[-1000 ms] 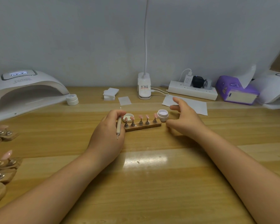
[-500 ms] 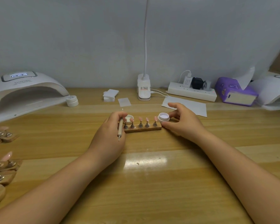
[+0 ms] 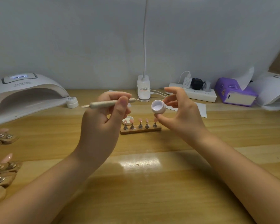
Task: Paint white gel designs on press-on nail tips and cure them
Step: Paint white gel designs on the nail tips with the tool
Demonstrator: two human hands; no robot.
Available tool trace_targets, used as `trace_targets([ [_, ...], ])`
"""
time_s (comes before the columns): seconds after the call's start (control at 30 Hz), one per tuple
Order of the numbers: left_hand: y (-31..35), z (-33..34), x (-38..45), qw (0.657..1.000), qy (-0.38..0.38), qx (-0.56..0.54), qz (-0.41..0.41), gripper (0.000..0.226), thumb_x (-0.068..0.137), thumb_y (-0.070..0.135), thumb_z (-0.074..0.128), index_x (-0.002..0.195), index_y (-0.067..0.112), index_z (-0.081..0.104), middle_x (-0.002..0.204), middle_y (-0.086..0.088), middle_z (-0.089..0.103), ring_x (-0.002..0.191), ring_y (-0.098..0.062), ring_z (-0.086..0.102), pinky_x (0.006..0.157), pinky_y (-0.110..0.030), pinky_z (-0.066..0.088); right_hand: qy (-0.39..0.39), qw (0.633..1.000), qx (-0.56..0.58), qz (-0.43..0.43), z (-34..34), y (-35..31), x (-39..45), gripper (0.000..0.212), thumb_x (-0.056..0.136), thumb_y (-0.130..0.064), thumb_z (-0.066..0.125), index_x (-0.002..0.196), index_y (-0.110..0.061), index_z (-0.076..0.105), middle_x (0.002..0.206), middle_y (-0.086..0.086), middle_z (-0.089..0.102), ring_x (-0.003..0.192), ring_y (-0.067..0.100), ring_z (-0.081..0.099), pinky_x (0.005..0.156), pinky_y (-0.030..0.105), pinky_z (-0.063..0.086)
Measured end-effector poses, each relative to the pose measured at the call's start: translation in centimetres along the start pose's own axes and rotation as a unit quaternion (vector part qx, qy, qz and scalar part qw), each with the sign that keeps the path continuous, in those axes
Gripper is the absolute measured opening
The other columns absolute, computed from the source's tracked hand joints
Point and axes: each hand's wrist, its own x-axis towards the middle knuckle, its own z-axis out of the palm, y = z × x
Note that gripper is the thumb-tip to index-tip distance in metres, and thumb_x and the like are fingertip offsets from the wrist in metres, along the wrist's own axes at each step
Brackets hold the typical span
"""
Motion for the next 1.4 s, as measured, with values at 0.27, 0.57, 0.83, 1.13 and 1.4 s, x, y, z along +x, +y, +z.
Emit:
trace_targets([
  [0.27, 1.2, -0.3, 0.9, 0.997, 0.003, 0.078, -0.016, 0.016, 0.099, 0.027, 0.048, 0.086, 0.025, 0.056, 0.065, 0.006, 0.059, 0.061, -0.007, 0.057, 0.053, -0.021, 0.047, -0.038, 0.997, 0.035, -0.057, 0.8, -2.9, -0.9, 0.073, 0.071, -0.020, 0.084, 0.132, -0.013, 0.044, 0.101, -0.002, 0.064, 0.088, 0.006, 0.060, 0.084, 0.011, 0.049],
  [0.57, 1.2, -0.5, 1.0, 0.988, -0.035, 0.149, 0.013, 0.007, 0.094, 0.023, 0.057, 0.089, 0.019, 0.059, 0.068, 0.001, 0.062, 0.066, -0.012, 0.060, 0.057, -0.021, 0.048, -0.058, 0.995, 0.055, -0.057, 1.2, -3.8, -1.3, 0.073, 0.071, -0.023, 0.083, 0.131, -0.015, 0.044, 0.095, -0.008, 0.062, 0.086, 0.006, 0.061, 0.082, 0.017, 0.051],
  [0.83, 1.1, -0.5, 1.0, 0.985, -0.037, 0.166, 0.018, 0.007, 0.094, 0.021, 0.058, 0.089, 0.017, 0.061, 0.067, 0.002, 0.062, 0.068, -0.011, 0.060, 0.059, -0.017, 0.047, -0.061, 0.995, 0.059, -0.062, 1.3, -4.1, -1.4, 0.074, 0.069, -0.025, 0.084, 0.130, -0.014, 0.044, 0.093, -0.013, 0.059, 0.083, -0.004, 0.058, 0.080, 0.005, 0.047],
  [1.13, 0.8, -0.4, 0.9, 0.982, -0.047, 0.180, 0.016, 0.006, 0.094, 0.021, 0.058, 0.089, 0.018, 0.060, 0.069, 0.003, 0.062, 0.068, -0.011, 0.059, 0.060, -0.025, 0.047, -0.062, 0.995, 0.056, -0.062, 1.3, -4.1, -1.4, 0.073, 0.069, -0.024, 0.085, 0.128, -0.014, 0.045, 0.095, -0.007, 0.063, 0.081, -0.004, 0.058, 0.079, 0.003, 0.046],
  [1.4, 0.9, -0.4, 0.9, 0.980, -0.046, 0.192, 0.019, 0.005, 0.095, 0.021, 0.057, 0.089, 0.021, 0.058, 0.070, 0.007, 0.061, 0.072, -0.009, 0.059, 0.062, -0.019, 0.048, -0.063, 0.995, 0.048, -0.065, 1.3, -4.1, -1.5, 0.071, 0.069, -0.024, 0.085, 0.127, -0.013, 0.046, 0.096, -0.007, 0.063, 0.078, -0.002, 0.057, 0.079, 0.002, 0.045],
])
